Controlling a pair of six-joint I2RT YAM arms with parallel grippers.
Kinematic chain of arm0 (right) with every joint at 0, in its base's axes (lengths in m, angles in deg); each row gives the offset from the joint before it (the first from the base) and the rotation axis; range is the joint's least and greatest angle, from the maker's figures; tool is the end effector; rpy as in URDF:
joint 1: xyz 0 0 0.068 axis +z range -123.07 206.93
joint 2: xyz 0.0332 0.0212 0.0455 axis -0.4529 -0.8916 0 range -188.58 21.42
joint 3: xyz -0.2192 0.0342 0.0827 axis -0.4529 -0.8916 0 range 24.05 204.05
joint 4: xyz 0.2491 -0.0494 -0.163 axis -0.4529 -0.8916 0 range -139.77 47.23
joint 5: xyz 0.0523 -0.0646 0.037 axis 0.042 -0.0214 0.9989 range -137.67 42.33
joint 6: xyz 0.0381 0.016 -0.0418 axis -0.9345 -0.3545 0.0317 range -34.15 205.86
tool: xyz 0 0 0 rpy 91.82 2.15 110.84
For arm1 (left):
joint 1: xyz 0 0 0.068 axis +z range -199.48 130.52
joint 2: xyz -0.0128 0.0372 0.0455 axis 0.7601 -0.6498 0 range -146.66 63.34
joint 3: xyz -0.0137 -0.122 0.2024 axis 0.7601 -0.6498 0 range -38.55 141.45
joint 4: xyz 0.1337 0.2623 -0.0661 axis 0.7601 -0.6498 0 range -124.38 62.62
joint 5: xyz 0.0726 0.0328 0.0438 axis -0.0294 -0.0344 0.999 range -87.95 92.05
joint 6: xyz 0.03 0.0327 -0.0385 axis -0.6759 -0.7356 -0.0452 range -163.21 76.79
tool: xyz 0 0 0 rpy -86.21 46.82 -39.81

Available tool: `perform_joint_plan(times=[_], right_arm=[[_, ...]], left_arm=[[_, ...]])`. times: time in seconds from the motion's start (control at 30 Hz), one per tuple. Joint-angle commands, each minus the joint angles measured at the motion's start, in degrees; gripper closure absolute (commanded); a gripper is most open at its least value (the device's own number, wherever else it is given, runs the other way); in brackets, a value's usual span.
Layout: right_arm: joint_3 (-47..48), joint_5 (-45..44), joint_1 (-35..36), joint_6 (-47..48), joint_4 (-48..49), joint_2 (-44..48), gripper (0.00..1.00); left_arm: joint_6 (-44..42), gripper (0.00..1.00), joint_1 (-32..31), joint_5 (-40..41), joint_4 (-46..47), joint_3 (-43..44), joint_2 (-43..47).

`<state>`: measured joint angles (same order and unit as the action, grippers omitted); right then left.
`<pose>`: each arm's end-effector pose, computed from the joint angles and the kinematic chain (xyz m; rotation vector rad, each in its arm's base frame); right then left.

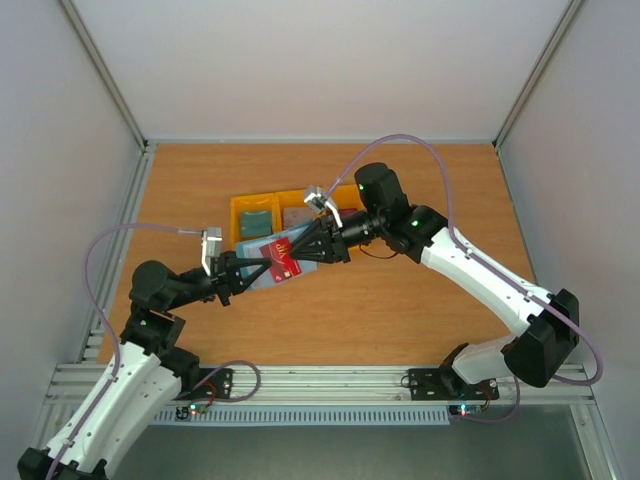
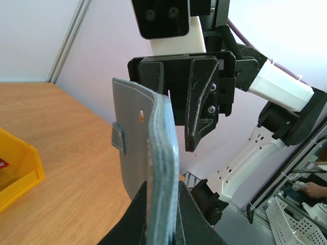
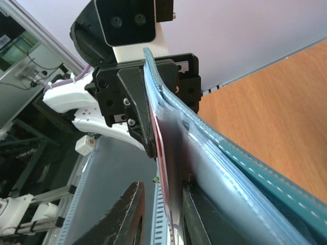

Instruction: Take the credit cards out of the card holder

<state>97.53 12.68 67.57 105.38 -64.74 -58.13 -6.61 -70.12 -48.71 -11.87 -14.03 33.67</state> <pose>0.2454 0.2595 0.3208 -1.5359 1.3198 1.3032 0.1889 -0.1064 0.2777 0.6001 1.5109 -1.4003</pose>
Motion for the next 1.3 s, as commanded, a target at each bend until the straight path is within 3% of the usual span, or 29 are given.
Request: perform_joint_plan(times=[0.0,0.13,0.27,0.47,0.6,0.67,0.73,0.83,0.93,1.27], right_arm=[[0.7,0.1,1.4,0.0,0.8,-1.3,0.79],[1.6,-1.6,1.9,1.4,-1.4,-1.3,0.98],[0.5,-4.5,0.7,1.0,-1.3,1.9,0.99],[-2.3,-10.5,-12.4,-8.1,-2.7,7.1,0.99],[-6.8,-21.6,-21.1,-24.4,0.9,8.7,0.99],[-9.8,-30.5,-21.6,-35.1,3.1,8.7,0.99],[-15.8,-36.1,-21.0,-47.6,11.5,8.7,0.99],[-22.2,-50.2,-17.4,-62.2,19.5,7.5,0.99],[-23.4,-63.4,-13.2,-75.0,17.9,4.2,0.99],[-16.2,-75.1,-6.0,-93.1,11.3,-11.5,0.99]], left_arm=[[-1.0,1.00,0.0,-1.1,5.0,-0.2,0.5],[-0.7,1.00,0.0,-0.5,5.0,-0.5,0.7],[-0.4,1.00,0.0,2.6,2.9,-1.1,1.7],[1.6,1.00,1.6,17.5,-5.7,-3.2,3.9],[2.2,1.00,4.6,32.9,-19.3,-4.1,6.5],[2.3,1.00,6.1,37.9,-24.9,-5.2,8.6],[3.2,1.00,7.2,41.4,-27.3,-5.6,10.3],[2.6,1.00,8.0,43.1,-27.5,-5.3,12.4],[2.4,1.00,8.2,45.2,-28.8,-5.6,14.5],[1.9,1.00,8.3,42.6,-24.8,-6.2,18.1]])
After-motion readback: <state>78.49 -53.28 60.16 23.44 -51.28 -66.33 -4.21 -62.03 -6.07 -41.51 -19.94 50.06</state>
